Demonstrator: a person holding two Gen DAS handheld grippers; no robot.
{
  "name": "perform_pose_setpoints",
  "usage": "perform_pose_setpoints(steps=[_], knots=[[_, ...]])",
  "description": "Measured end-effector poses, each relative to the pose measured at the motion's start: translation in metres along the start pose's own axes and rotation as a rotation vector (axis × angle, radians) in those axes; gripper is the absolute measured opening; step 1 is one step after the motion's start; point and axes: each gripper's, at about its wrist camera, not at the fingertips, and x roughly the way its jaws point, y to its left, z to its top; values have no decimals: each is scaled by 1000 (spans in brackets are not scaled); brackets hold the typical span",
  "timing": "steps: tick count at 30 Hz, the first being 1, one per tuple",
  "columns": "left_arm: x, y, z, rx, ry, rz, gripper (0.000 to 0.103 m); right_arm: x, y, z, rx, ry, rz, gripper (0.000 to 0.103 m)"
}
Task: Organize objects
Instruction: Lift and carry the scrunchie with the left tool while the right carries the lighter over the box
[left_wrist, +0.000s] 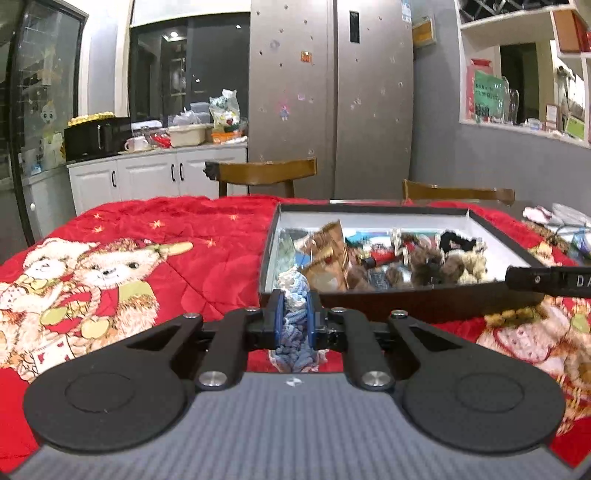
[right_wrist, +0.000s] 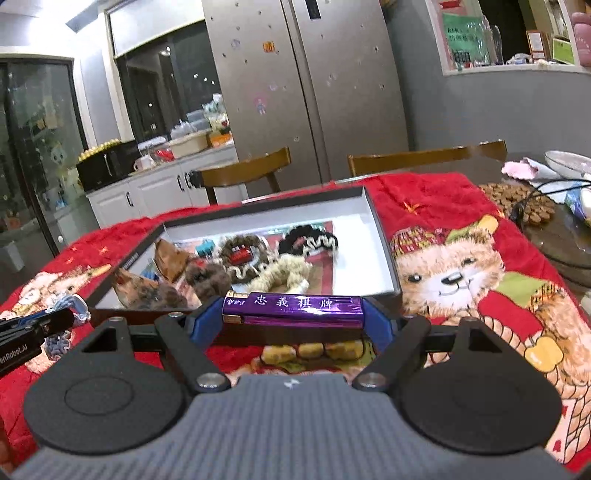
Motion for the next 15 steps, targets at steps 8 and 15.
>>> perform_pose_setpoints(steps=[8,15], knots=[[-11,-9,25,-15,-38,-30,15,-5,-3,24,57,15,59,80],[-9,-20,62,-12,-70,-45,15,-7,3,54,17,11,83,80]])
